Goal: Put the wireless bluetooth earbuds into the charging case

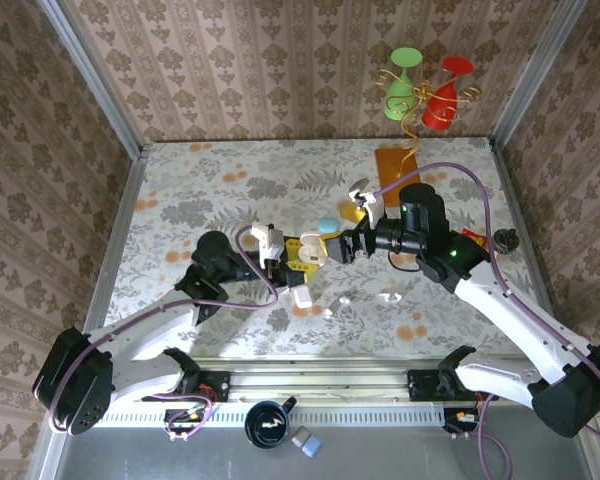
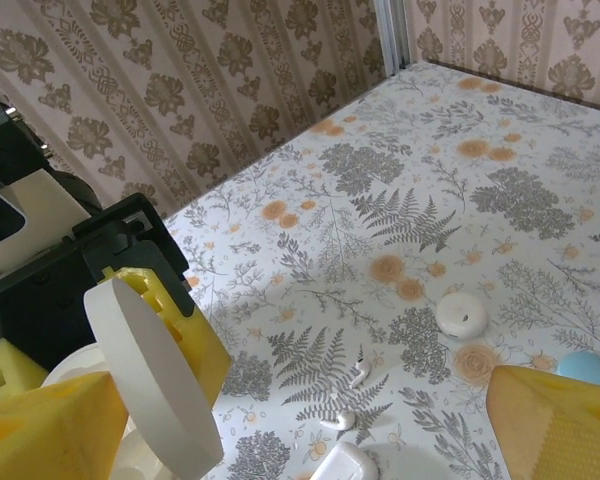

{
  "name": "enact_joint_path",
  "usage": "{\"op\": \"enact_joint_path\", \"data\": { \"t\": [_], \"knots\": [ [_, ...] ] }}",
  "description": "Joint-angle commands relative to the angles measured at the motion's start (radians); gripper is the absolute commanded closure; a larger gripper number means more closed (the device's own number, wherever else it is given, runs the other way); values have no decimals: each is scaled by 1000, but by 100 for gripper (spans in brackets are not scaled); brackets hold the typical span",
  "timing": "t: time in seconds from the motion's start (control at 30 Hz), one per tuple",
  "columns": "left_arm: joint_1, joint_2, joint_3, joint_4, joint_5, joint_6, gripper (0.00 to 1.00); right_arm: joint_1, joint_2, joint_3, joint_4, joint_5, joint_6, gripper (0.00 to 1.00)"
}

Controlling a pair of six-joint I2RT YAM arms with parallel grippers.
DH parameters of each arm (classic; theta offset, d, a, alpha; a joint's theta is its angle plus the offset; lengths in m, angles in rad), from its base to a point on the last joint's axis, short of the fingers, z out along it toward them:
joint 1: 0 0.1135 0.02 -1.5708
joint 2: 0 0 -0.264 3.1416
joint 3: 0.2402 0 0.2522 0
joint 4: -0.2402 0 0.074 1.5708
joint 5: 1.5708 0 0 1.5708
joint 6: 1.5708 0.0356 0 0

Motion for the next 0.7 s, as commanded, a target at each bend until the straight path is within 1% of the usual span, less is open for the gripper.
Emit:
{"op": "enact_joint_path", "data": {
  "t": [0.0, 0.07, 0.13, 0.17, 0.23, 0.3, 0.4, 0.47, 0.53, 0.6, 0.67],
  "knots": [
    [10, -12, -23, 83, -21, 4, 75, -3, -49, 26, 44, -40, 55, 7],
    [27, -5, -28, 111, -32, -16, 75, -5, -79, 17, 56, -53, 87, 7],
    [49, 4, -35, 142, -46, -35, 75, -10, -112, 0, 68, -36, 123, 8],
    [61, 7, -38, 155, -54, -41, 75, -14, -126, -8, 70, -9, 143, 8],
    [87, 15, -46, 178, -90, -57, 76, -28, -158, -38, 73, 93, 207, 9],
    [115, 21, -56, 212, -100, -75, 76, -57, -180, -67, 57, 159, 261, 11],
    [141, 25, -72, 280, -81, -100, 76, -102, -205, -137, 37, 202, 332, 12],
    [157, 18, -77, 293, -76, -113, 75, -125, -198, -169, -7, 206, 371, 13],
    [171, 5, -87, 299, -72, -119, 75, -135, -158, -176, -103, 210, 390, 13],
    [182, -8, -95, 297, -72, -119, 75, -133, -105, -193, -146, 157, 410, 14],
    [191, -19, -100, 292, -67, -118, 75, -133, -55, -234, -123, 79, 455, 17]
  ]
}}
